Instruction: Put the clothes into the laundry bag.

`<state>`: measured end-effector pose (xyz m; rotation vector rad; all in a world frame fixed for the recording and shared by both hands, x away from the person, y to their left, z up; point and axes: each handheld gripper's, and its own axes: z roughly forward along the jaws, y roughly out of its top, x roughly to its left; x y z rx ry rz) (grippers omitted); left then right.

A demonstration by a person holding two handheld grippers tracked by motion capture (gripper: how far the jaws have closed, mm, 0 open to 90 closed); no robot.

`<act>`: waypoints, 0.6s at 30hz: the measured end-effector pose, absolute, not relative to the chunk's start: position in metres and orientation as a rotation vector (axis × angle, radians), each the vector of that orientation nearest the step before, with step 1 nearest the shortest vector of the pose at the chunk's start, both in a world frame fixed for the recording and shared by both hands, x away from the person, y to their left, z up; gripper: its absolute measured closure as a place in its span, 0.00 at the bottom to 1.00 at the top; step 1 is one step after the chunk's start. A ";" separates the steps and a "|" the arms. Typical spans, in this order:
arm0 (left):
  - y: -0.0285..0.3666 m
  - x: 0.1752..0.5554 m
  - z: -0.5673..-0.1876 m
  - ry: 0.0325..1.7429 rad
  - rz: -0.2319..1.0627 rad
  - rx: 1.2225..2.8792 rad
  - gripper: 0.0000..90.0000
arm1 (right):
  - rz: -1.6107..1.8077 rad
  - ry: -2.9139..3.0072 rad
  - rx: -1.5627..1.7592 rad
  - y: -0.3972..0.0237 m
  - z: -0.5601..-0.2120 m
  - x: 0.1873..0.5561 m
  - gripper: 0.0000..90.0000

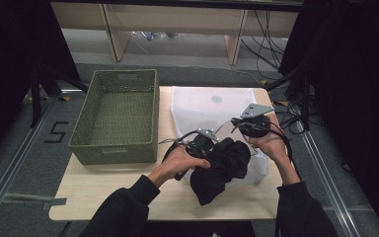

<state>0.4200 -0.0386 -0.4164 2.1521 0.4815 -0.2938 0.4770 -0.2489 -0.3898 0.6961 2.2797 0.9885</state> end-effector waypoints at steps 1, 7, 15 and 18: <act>-0.041 0.418 -0.416 0.470 -0.297 2.169 0.68 | 0.992 2.276 0.703 -0.248 -0.390 0.476 1.00; -0.050 0.430 -0.432 0.535 -0.306 2.194 0.68 | 0.992 2.281 0.689 -0.248 -0.387 0.474 1.00; -0.046 0.461 -0.446 0.689 -0.224 2.172 0.68 | 0.991 2.275 0.688 -0.248 -0.385 0.474 1.00; -0.039 0.471 -0.446 0.759 -0.163 2.154 0.68 | 0.999 2.277 0.681 -0.248 -0.384 0.474 1.00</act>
